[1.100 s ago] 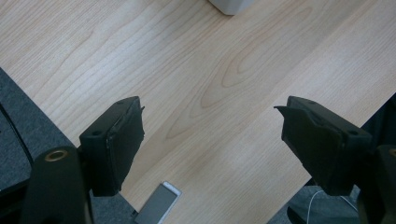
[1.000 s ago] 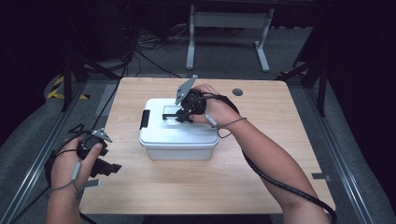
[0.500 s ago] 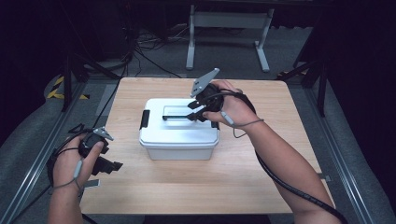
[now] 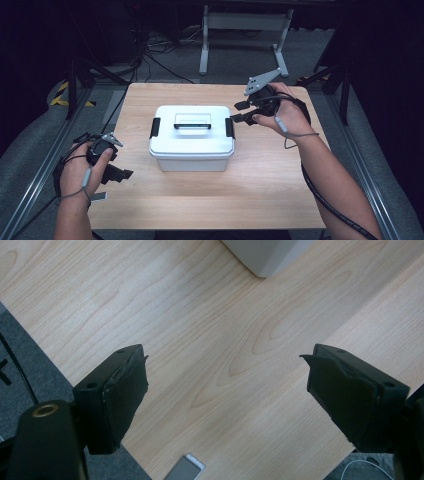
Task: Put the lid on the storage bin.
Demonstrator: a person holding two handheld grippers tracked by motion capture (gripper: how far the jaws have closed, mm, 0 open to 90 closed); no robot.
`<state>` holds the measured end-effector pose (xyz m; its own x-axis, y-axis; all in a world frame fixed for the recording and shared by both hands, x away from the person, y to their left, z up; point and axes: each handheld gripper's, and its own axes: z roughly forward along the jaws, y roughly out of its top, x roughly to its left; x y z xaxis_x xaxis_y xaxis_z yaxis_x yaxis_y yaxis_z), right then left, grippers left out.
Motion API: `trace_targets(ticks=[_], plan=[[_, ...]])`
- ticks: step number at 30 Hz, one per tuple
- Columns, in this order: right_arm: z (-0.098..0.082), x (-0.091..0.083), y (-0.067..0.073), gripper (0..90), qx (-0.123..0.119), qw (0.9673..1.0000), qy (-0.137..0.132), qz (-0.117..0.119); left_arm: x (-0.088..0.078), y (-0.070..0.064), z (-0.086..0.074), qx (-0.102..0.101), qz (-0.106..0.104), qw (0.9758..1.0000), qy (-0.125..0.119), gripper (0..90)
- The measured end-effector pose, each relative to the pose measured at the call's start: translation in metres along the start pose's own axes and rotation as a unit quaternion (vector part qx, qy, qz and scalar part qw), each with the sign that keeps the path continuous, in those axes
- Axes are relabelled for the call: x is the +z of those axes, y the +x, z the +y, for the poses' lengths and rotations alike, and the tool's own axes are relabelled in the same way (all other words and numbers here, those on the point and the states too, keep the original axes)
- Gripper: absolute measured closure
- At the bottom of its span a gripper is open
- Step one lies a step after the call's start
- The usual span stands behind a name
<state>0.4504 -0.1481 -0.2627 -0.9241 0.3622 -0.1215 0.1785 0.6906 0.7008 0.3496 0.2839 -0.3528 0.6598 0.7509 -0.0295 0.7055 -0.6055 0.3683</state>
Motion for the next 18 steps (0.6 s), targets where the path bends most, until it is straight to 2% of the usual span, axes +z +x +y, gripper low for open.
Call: trace_targets(ticks=[10,18], plan=[[-0.029,-0.023,-0.007,52.7,0.029,0.9993,0.008,-0.022,0.003,0.007,0.009,-0.006,-0.004,1.0,-0.001,18.0],[-0.055,-0.035,-0.015,52.0,0.049,0.9978,0.019,-0.041,0.003,0.009,0.007,-0.012,-0.006,0.9999,-0.004,18.1]])
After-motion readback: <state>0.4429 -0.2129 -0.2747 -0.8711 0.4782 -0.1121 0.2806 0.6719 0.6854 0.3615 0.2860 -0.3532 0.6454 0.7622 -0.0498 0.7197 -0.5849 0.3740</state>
